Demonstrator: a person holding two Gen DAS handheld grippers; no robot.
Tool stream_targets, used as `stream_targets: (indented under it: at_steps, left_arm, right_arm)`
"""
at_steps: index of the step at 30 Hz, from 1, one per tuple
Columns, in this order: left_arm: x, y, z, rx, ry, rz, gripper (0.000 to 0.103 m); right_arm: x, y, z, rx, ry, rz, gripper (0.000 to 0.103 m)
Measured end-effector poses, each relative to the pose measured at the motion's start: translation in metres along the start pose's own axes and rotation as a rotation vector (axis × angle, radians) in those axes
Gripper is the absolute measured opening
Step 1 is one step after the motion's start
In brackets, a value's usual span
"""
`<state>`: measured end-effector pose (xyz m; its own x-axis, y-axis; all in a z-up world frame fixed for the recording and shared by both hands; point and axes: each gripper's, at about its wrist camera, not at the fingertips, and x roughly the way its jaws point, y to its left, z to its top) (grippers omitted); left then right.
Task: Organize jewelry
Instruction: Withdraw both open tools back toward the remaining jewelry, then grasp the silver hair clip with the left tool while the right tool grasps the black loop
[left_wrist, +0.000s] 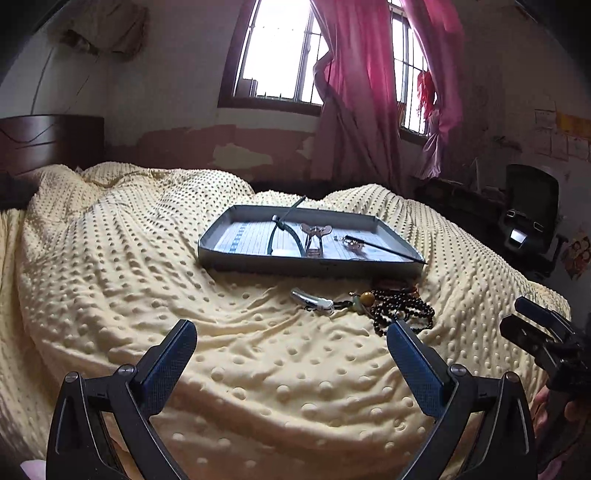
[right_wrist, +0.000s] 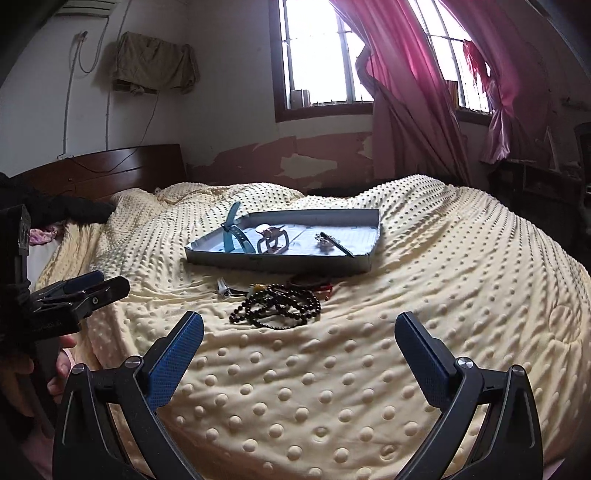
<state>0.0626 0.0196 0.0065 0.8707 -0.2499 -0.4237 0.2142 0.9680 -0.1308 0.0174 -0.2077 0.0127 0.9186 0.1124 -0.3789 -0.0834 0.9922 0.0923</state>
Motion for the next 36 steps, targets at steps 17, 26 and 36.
stream_targets:
  at_steps: [17,26,36]
  left_arm:
    - [0.044,0.005,0.009,-0.025,0.121,-0.045,0.103]
    - [0.086,0.006,0.025,-0.086,0.204,-0.161,0.102]
    - [0.122,0.005,0.028,-0.136,0.276,-0.275,0.075]
  right_arm:
    - [0.048,-0.015,0.005,0.002,0.144,0.054,0.102]
    - [0.070,-0.019,0.011,0.021,0.191,0.100,0.101]
    - [0.098,-0.025,0.022,0.031,0.228,0.141,0.064]
